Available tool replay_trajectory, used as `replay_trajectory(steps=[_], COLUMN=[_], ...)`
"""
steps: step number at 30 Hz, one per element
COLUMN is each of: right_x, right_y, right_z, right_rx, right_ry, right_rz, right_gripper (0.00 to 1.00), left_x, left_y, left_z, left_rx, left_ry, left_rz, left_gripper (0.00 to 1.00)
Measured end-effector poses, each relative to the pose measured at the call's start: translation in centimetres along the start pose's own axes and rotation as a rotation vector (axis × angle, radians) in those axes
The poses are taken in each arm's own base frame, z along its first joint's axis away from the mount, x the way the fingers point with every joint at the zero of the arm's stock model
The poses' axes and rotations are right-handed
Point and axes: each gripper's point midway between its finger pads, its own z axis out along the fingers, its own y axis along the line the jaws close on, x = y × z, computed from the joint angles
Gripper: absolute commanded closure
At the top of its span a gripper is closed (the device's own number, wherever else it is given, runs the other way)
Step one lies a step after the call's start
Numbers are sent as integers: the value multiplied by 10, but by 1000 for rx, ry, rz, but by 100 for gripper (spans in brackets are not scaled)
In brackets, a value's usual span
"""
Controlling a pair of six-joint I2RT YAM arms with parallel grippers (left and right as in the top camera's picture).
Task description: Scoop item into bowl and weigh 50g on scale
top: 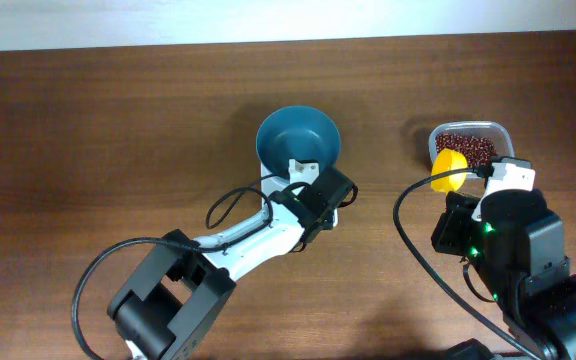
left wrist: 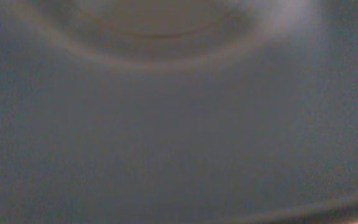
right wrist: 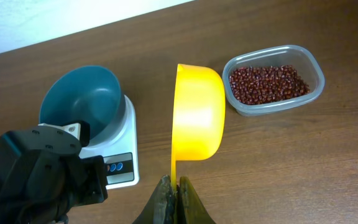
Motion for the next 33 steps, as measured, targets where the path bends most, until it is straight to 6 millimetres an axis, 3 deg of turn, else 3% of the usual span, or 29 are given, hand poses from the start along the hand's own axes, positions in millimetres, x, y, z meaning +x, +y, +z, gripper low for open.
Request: replay_trajectory(steps=[23,33], right_x=[-12,-12], right_y=[4,5], right_z=[-10,-10], right_rx=[-22,-26], right_ry=[-33,-31], right_rz=[15,15], right_gripper=[96,96], left_x=[-2,26], left_y=[-3,22], left_z=[2,-13], left_rx=[9,-73], left_ry=[-17,97], left_rz=[-2,44], left_gripper=[100,100])
